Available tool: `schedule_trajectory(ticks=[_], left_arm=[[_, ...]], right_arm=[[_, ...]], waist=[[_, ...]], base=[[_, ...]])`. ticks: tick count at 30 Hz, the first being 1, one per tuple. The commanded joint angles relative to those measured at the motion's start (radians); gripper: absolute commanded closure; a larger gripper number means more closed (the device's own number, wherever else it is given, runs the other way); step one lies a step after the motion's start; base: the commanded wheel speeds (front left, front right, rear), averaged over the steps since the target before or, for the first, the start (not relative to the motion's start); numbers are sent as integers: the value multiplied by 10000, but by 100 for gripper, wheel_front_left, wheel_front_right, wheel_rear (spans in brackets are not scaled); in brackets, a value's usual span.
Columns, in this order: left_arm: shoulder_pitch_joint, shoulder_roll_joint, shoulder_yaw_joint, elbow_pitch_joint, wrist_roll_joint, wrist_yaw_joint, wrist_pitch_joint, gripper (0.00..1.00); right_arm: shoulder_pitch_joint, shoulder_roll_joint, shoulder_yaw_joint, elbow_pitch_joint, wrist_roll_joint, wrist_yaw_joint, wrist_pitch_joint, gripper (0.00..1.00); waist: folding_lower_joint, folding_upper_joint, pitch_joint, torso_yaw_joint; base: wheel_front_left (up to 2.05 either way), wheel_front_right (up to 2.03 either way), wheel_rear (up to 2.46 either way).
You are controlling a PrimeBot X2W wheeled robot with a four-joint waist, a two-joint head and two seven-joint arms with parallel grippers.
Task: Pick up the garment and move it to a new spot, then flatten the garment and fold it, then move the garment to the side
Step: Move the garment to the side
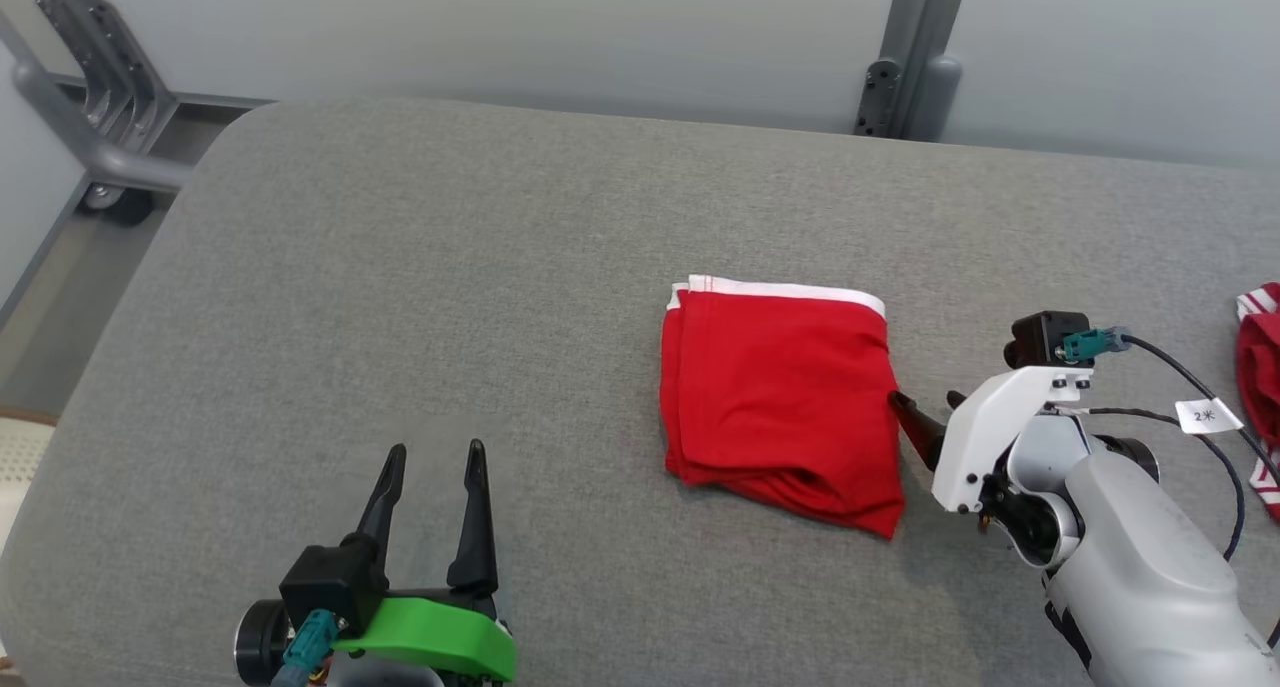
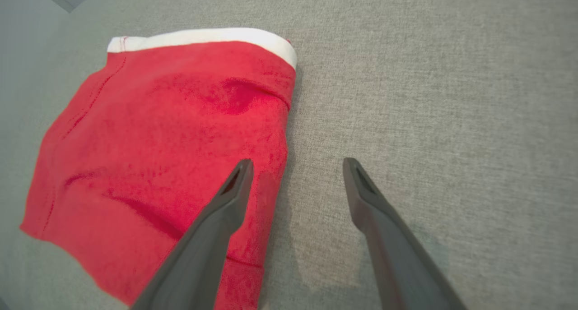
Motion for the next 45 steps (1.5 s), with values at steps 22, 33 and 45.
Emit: schedule_trajectory(ticks=[22, 33, 45], left_arm=[[-190, -1, -61, -163, 113, 36, -29, 0], [-260, 3, -433, -249, 536, -251, -28, 0], [-528, 31, -570, -183, 769, -400, -17, 0]], right_arm=[[-1063, -645, 2093, 813, 1645, 2, -439, 100], [-823, -1868, 2906, -400, 2133, 2, -489, 100], [-868, -2059, 2956, -1070, 2127, 2, -544, 100]], waist=[[0, -1, 472, 228], [0, -1, 418, -1807], [0, -1, 897, -4800]], base=[[0, 0, 0], [0, 0, 0], [0, 0, 0]])
